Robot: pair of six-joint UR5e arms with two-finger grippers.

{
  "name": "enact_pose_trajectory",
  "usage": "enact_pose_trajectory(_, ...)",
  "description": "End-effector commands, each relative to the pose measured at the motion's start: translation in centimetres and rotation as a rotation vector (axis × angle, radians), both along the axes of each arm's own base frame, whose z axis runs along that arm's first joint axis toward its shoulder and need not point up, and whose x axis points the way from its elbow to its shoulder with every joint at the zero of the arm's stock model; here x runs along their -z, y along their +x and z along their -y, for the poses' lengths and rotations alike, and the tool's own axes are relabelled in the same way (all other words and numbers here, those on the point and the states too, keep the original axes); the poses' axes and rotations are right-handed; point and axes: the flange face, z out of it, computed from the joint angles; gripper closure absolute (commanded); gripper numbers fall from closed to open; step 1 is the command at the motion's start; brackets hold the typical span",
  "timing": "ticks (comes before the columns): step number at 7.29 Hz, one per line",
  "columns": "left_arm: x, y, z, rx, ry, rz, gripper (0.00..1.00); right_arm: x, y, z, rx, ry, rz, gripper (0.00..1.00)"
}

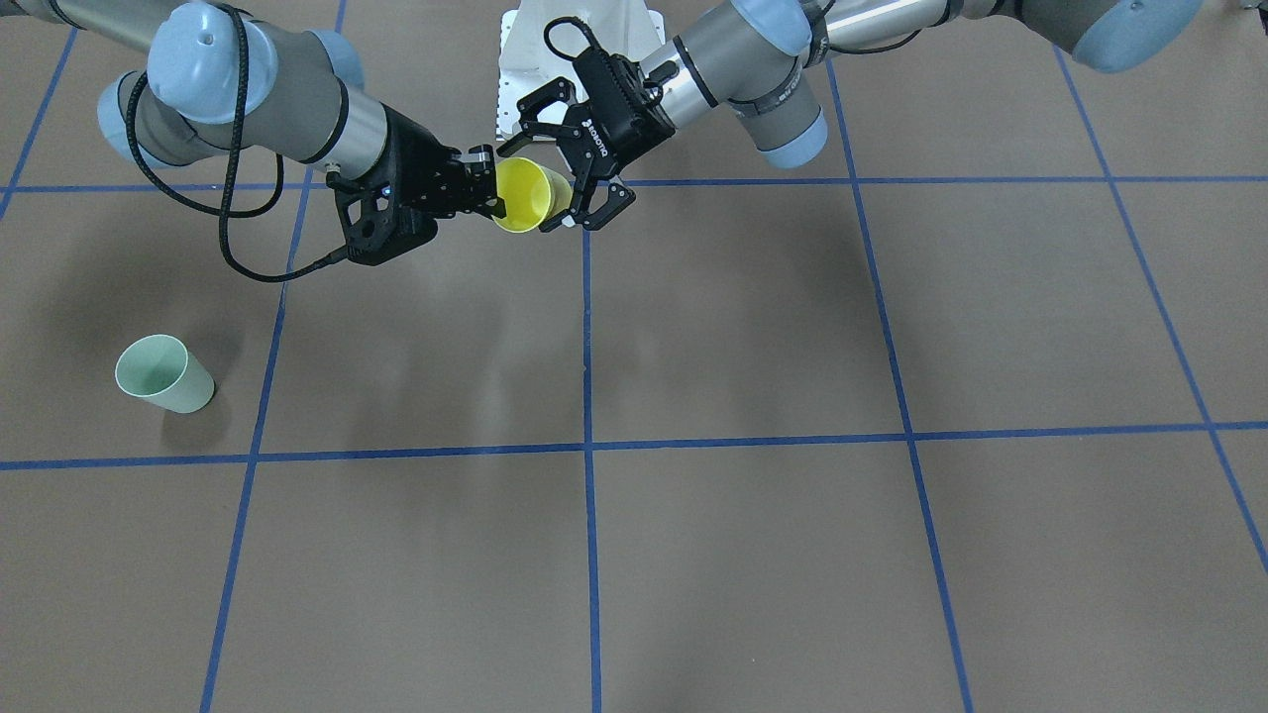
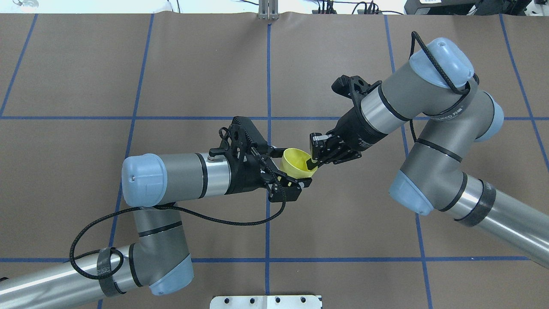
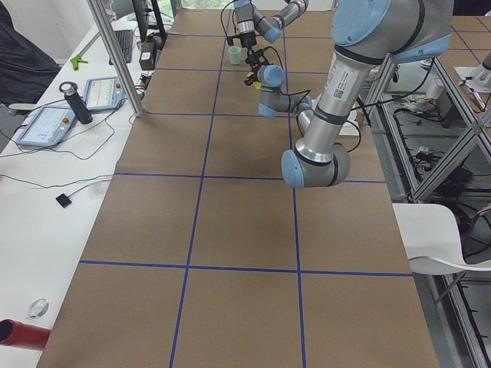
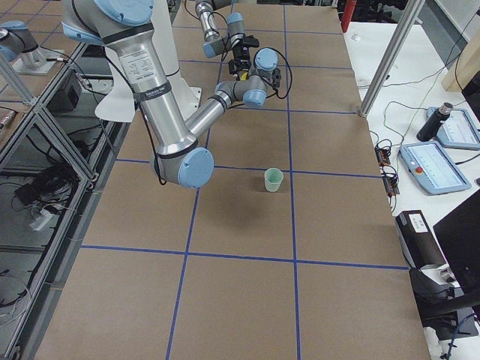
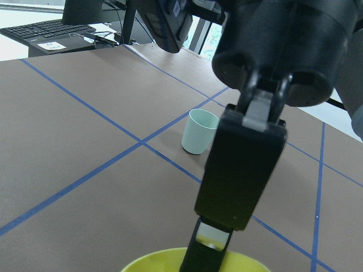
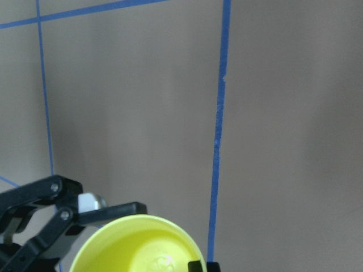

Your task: Transfer and stack yellow cup on green cup

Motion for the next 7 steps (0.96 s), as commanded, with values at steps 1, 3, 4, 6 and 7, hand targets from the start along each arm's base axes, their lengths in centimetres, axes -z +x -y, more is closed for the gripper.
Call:
enact_pose_trajectory(1, 0.1, -0.1, 0.0, -0.001, -0.001, -0.003, 0.00, -0.7, 0.3, 0.5, -0.015, -0.006, -0.012, 1.00)
enact_pose_trajectory(3, -0.1, -0.3, 0.0, -0.001, -0.001, -0.001, 0.00, -1.9, 2.2, 2.8, -0.069, -0.024, -0.037, 1.00)
enact_pose_trajectory(4, -0.3, -0.4, 0.2, 0.002, -0.001, 0.003, 0.00, -2.8, 4.0, 4.5, -0.109, -0.040, -0.051, 1.00)
enact_pose_trajectory(6, -0.5, -0.8, 0.7, 0.011, 0.002, 0.007, 0.00, -5.2, 7.3, 8.3, -0.183, -0.052, -0.084, 1.00)
enact_pose_trajectory(7, -0.5, -1.1, 1.2, 0.022, 0.000, 0.013, 0.00, -7.2, 10.6, 9.9, -0.223, -0.012, -0.099, 1.00)
